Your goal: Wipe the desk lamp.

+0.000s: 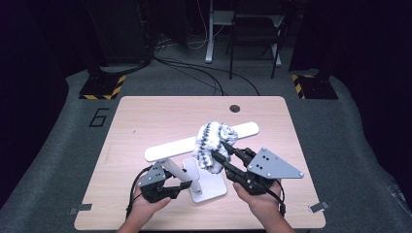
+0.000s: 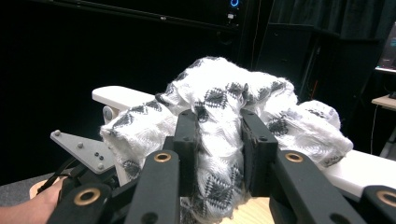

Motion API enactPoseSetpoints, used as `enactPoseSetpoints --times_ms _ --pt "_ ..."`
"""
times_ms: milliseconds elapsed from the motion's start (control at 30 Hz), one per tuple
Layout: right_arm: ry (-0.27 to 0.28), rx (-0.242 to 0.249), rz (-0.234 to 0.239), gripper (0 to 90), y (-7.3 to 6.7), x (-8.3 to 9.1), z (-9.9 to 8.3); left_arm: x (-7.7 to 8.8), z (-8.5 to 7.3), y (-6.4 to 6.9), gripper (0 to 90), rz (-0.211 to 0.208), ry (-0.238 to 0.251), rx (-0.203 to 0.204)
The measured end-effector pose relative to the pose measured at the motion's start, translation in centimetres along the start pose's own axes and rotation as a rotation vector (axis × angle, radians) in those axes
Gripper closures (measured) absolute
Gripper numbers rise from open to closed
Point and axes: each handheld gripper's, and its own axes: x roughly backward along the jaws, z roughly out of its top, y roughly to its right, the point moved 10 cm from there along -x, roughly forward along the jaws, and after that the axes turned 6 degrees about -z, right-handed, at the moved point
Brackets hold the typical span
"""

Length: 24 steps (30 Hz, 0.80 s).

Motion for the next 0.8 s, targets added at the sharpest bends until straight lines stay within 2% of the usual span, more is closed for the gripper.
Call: enactPoseSetpoints --times_ms 367,667,767,800 --pt "-0.017 0.003 -0.017 70.8 1.1 -0.9 0.3 -0.9 0.5 -1.5 52.8 -0.004 0.003 0.004" --pt "-0.024 0.014 -0.022 70.7 1.2 -0.6 0.0 -1.3 0.7 -2.2 52.9 -0.004 0.004 0.005" --pt "-0.025 0.015 -0.021 70.7 1.2 -0.4 -0.2 -1.4 0.7 -2.5 52.9 -0.002 0.007 0.012" --pt "-0.030 0.013 -0.020 70.6 1.1 -0.3 -0.3 -1.6 0.9 -2.6 52.9 0.002 0.023 0.028"
